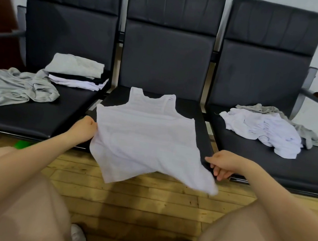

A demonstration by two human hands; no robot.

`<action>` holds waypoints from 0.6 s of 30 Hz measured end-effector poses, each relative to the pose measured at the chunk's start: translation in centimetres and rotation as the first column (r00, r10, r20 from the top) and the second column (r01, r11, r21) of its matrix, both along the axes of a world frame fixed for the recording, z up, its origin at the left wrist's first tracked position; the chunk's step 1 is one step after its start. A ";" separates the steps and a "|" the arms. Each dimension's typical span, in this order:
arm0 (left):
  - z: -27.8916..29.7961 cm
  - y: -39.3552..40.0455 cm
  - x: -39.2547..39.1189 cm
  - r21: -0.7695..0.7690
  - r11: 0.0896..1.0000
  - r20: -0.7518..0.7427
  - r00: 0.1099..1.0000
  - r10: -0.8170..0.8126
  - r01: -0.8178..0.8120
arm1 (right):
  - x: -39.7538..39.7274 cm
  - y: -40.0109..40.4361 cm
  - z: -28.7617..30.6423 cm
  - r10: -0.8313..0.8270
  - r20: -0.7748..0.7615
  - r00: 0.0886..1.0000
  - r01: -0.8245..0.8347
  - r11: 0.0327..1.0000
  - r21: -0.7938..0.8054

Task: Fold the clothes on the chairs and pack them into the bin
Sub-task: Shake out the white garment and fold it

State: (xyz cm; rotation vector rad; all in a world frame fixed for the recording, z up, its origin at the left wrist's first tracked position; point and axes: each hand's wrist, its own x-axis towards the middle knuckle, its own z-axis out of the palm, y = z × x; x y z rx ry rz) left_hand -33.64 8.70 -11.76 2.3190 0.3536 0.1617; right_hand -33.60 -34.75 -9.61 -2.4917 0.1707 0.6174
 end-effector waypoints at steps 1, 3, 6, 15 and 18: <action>-0.2 0.0 -0.2 0.058 0.998 -0.013 1.000 -0.005 0.006 | 0.1 0.3 -0.1 0.029 0.073 0.997 -0.026 0.999 -0.042; -0.5 0.1 -0.4 0.099 0.995 -0.009 1.000 0.000 0.001 | 0.5 0.9 -0.1 0.025 0.198 0.980 -0.024 1.000 -0.008; -0.5 0.2 -0.3 0.102 0.995 0.001 1.000 0.011 -0.011 | 1.2 2.5 -0.5 -0.004 0.265 0.964 -0.013 0.998 0.060; -1.2 -0.7 1.8 -0.123 0.992 0.042 0.998 0.036 -0.030 | 5.5 7.9 -1.7 -0.026 0.293 0.956 0.012 0.999 0.048; -0.9 -0.7 2.7 -0.306 0.950 0.113 0.988 0.101 -0.062 | 7.8 9.1 -0.9 -0.160 0.290 0.944 0.106 0.975 0.194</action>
